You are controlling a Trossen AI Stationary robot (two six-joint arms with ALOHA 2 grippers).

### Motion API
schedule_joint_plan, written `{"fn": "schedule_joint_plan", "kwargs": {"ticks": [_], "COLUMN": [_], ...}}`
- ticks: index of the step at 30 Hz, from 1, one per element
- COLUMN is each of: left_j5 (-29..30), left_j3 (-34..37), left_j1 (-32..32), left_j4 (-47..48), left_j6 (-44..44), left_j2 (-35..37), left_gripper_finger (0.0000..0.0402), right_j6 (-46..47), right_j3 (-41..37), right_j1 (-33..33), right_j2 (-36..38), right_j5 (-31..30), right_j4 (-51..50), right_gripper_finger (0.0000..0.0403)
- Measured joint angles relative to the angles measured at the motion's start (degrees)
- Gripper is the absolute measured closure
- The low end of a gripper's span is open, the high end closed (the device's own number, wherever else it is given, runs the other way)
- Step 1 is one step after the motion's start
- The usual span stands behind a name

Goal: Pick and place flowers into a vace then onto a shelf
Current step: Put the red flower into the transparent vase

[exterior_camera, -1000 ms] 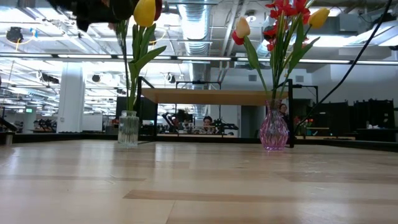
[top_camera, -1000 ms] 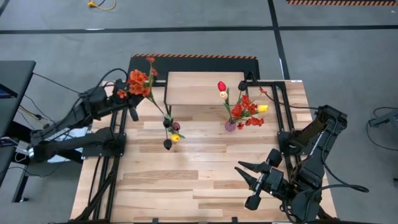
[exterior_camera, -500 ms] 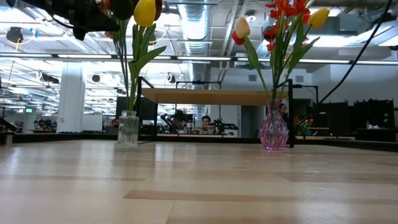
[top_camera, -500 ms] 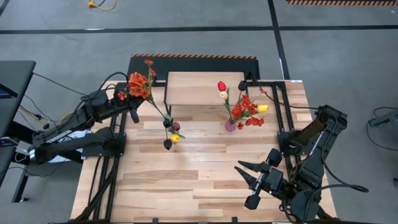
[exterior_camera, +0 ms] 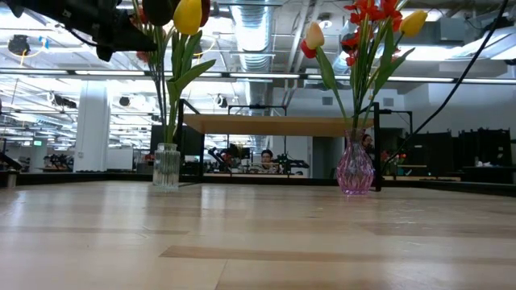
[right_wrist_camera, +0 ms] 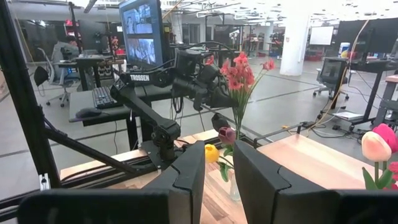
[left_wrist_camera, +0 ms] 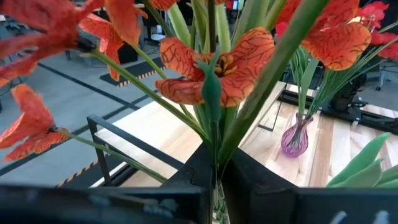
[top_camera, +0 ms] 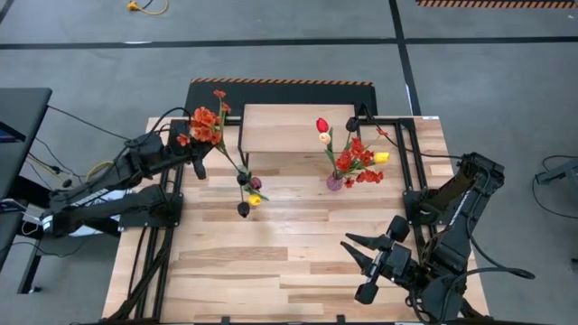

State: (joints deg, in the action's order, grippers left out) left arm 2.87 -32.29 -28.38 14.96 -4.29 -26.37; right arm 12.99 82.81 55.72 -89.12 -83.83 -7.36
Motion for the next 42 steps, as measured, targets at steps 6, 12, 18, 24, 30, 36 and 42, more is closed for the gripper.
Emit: {"fn": "schedule_joint_plan", "kwargs": {"ticks": [6,12,18,24,30,36,42], "left_j5": [-0.03,-0.02,-0.07,-0.08,-0.06,-0.15,-1.46], "left_j3": [1.97,2.43,2.45,2.45,2.45,2.45,2.45], "left_j1": [0.0,0.0,0.02,0.02,0.02,0.02,0.02], "left_j4": [-1.66,-2.65,-2.47,-2.45,-2.47,-2.36,-1.56], "left_j6": [-0.56,-0.66,-0.68,-1.03,-1.13,-1.54,-2.45], "left_j2": [-0.57,-2.82,-4.82,-6.56,-6.67,-6.67,-6.67], "left_gripper_finger": [0.0399,0.0399,0.0399,0.039,0.0385,0.0383,0.0349], "right_j6": [0.0,-0.02,-0.04,-0.03,-0.02,0.02,0.04], "right_j3": [0.0,0.0,-0.02,-0.02,-0.04,-0.04,-0.04], "right_j1": [0.0,0.0,0.0,0.0,0.0,0.0,0.0], "right_j2": [0.0,-0.02,-0.02,-0.02,-0.02,-0.02,-0.02], "right_j5": [0.0,0.0,0.0,0.01,0.02,0.04,0.04], "right_j4": [-0.04,-0.04,-0.1,-0.23,-0.23,-0.23,-0.17], "right_gripper_finger": [0.0326,0.0326,0.0326,0.0326,0.0326,0.0326,0.0326]}}
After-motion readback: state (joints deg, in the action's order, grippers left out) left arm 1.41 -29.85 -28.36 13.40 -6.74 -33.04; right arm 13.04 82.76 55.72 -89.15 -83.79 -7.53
